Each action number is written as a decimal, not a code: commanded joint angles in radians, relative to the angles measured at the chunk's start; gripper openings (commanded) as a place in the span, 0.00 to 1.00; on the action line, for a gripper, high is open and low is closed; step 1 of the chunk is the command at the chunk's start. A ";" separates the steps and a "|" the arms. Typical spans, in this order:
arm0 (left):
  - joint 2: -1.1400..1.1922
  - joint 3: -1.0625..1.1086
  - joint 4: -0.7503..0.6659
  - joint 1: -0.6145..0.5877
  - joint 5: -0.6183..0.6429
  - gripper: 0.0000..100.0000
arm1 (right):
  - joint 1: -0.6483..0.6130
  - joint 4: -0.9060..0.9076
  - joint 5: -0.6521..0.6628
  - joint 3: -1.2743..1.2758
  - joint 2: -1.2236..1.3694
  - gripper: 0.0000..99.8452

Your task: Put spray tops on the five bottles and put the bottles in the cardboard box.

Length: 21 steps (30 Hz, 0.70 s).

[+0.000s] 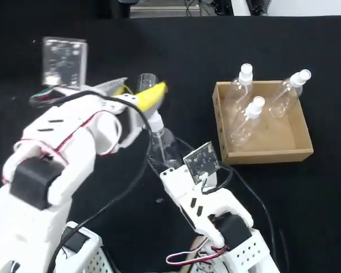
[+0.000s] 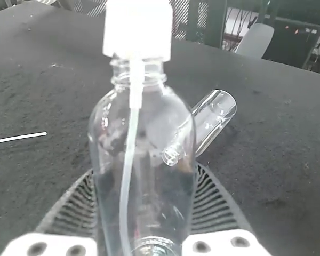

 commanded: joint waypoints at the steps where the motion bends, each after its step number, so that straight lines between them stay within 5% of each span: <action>1: -0.028 0.021 -0.034 -0.064 -0.008 0.23 | 0.014 -0.031 -0.006 -0.031 -0.127 0.01; 8: 0.031 0.225 -0.193 -0.051 -0.008 0.23 | 0.014 -0.031 -0.006 -0.033 -0.127 0.01; 21: -0.097 0.239 -0.074 0.085 -0.080 0.23 | 0.014 -0.032 -0.005 -0.033 -0.127 0.01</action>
